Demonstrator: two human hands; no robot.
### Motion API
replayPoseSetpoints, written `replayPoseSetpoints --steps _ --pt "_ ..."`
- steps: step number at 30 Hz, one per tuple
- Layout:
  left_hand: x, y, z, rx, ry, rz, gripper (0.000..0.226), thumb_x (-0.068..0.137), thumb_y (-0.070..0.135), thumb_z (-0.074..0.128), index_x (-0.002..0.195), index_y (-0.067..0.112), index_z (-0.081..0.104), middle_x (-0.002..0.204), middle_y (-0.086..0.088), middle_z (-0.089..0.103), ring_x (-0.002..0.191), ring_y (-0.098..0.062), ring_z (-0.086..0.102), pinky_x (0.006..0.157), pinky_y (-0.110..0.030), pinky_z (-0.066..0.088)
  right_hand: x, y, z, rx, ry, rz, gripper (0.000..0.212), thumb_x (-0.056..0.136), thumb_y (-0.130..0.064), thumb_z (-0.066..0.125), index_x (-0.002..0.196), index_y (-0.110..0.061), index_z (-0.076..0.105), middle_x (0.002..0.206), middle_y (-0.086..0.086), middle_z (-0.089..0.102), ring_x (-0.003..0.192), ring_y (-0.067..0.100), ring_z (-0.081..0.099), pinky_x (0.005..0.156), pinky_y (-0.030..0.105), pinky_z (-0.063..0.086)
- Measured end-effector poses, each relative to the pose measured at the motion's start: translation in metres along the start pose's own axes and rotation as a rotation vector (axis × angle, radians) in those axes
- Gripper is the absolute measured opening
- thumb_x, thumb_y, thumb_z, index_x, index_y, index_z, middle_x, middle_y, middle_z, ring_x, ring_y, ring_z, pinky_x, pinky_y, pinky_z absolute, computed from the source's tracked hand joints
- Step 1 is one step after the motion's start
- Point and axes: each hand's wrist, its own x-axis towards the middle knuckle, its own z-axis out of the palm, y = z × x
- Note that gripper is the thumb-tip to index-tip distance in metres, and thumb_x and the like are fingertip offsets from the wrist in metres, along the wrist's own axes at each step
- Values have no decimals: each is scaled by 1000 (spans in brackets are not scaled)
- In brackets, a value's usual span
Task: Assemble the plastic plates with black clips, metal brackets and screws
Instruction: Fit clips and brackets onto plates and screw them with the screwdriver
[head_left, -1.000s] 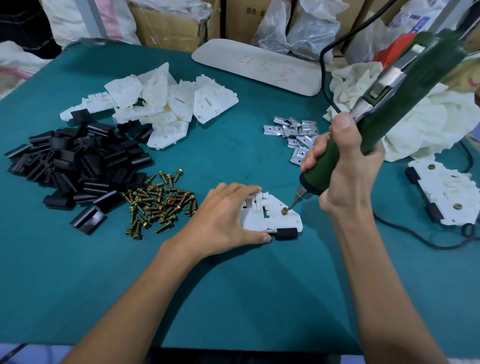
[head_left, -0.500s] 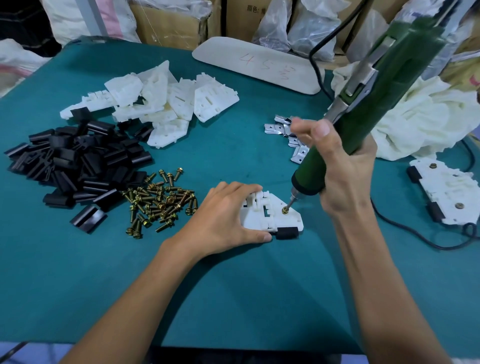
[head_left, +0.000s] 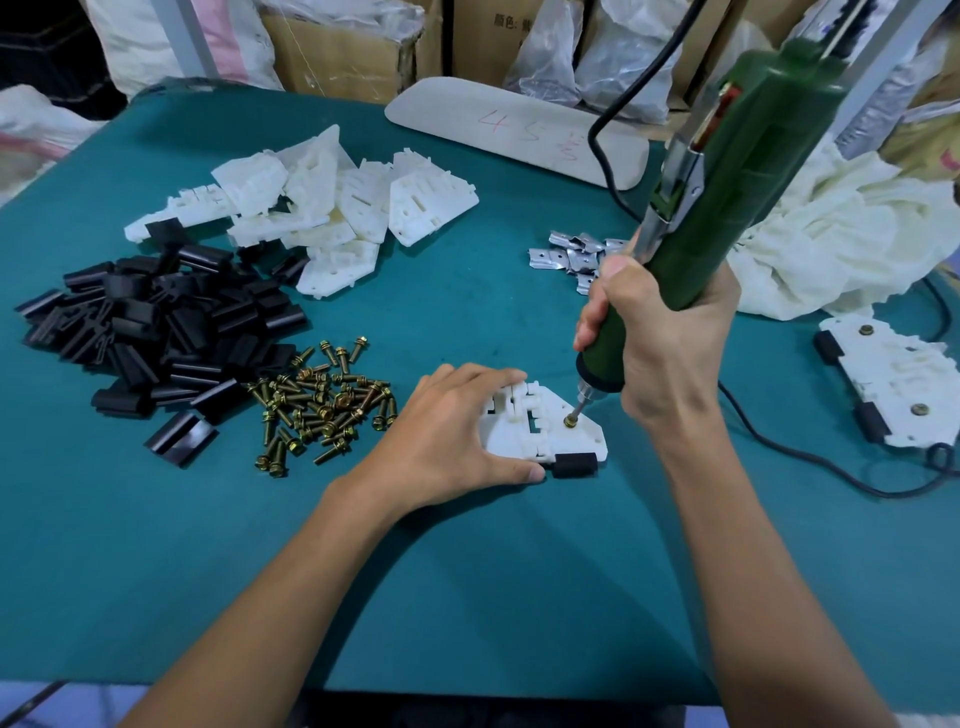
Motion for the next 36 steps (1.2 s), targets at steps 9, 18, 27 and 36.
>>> replayPoseSetpoints --steps 9,18,27,36 --pt "1 -1 -1 -1 -12 7 95 64 68 82 146 36 45 135 14 52 118 -7 37 92 -15 21 1 6 -2 15 1 -3 21 82 -22 69 74 -12 53 51 2 54 37 29 48 47 34 45" --pt "1 -1 0 -18 -16 -8 96 64 71 79 145 37 43 134 16 50 108 0 29 96 -21 27 4 -5 -3 37 -32 21 52 77 -46 85 79 -4 53 57 4 57 40 28 52 48 35 47" --pt "2 8 -15 9 -98 -41 92 65 71 78 144 40 41 124 12 52 121 -13 43 104 -32 37 6 -23 -10 112 10 28 49 71 -55 86 77 -15 59 53 3 56 39 26 50 48 33 46" --pt "-2 39 -19 511 75 -301 62 95 69 40 63 16 42 60 -2 45 57 -27 43 56 -32 27 3 -32 -19 132 49 -8 28 80 -38 80 74 -20 58 52 3 54 39 25 48 48 35 46"
